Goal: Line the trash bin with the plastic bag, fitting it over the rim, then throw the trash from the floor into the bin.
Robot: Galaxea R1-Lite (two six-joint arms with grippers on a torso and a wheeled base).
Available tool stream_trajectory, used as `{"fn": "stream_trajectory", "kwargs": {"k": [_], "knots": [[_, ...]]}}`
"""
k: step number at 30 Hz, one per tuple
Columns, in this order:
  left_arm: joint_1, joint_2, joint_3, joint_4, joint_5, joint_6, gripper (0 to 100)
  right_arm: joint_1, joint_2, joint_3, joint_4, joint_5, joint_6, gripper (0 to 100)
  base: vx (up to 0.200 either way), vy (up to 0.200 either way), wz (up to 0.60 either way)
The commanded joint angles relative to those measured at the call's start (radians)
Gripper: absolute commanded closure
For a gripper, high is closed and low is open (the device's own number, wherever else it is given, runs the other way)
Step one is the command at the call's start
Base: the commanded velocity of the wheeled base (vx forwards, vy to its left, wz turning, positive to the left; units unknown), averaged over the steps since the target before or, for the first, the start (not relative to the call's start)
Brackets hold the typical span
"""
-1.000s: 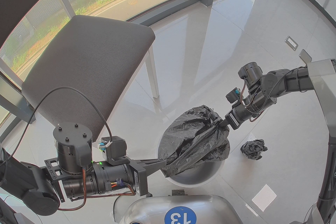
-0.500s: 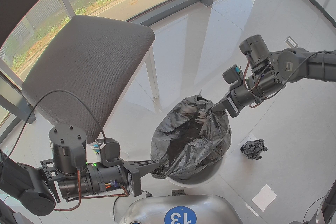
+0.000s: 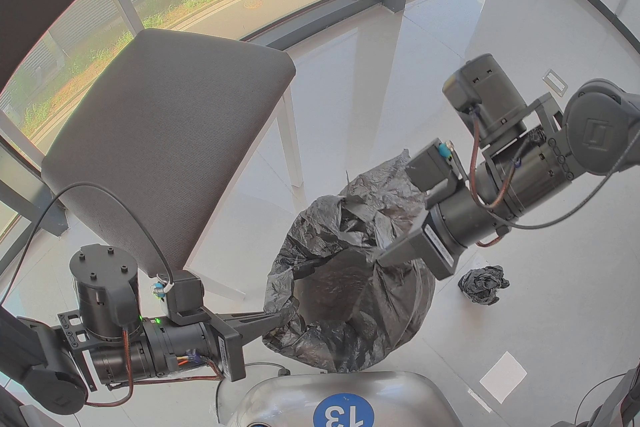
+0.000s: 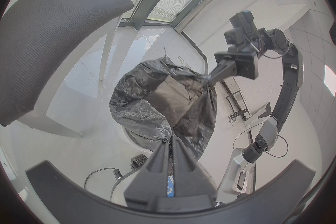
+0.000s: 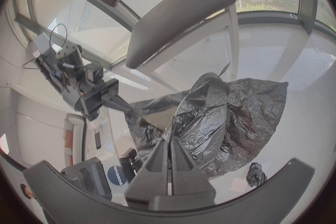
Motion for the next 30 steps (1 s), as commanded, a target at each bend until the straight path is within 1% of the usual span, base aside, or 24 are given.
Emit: {"fn": "stream_trajectory", "kwargs": {"k": [1,6,11,12,15,17,20,24,30], "knots": [[0.003,-0.013,0.004,0.0,0.0,-0.001,100,0.019,-0.069,0.1,0.023,0.0,0.003,100,0.0,0.0,0.0],[0.002,-0.013,-0.005,-0.002,-0.001,0.001,100,0.017,-0.064,0.181,0.011,0.006,0.002,100,0.0,0.0,0.0],[0.002,-0.014,-0.024,-0.002,-0.001,0.005,100,0.013,-0.029,0.242,-0.039,0.039,0.0,100,0.0,0.0,0.0],[0.002,-0.021,-0.034,-0.002,-0.001,0.005,100,0.013,-0.006,0.267,-0.082,0.052,-0.001,100,0.0,0.0,0.0],[0.003,-0.024,-0.051,0.001,-0.001,0.005,100,0.014,0.048,0.282,-0.168,0.057,0.0,100,0.0,0.0,0.0],[0.003,-0.024,-0.057,0.003,-0.001,0.005,100,0.014,0.085,0.276,-0.211,0.058,0.002,100,0.0,0.0,0.0],[0.011,-0.024,-0.062,0.003,-0.001,0.005,100,0.016,0.119,0.259,-0.233,0.062,0.003,100,0.0,0.0,0.0],[0.019,-0.031,-0.064,0.001,-0.001,0.004,100,0.028,0.169,0.207,-0.237,0.089,0.011,100,0.0,0.0,0.0],[0.04,-0.045,-0.065,0.001,-0.003,0.004,100,0.045,0.231,0.117,-0.239,0.097,0.049,100,0.0,0.0,0.0]]}}
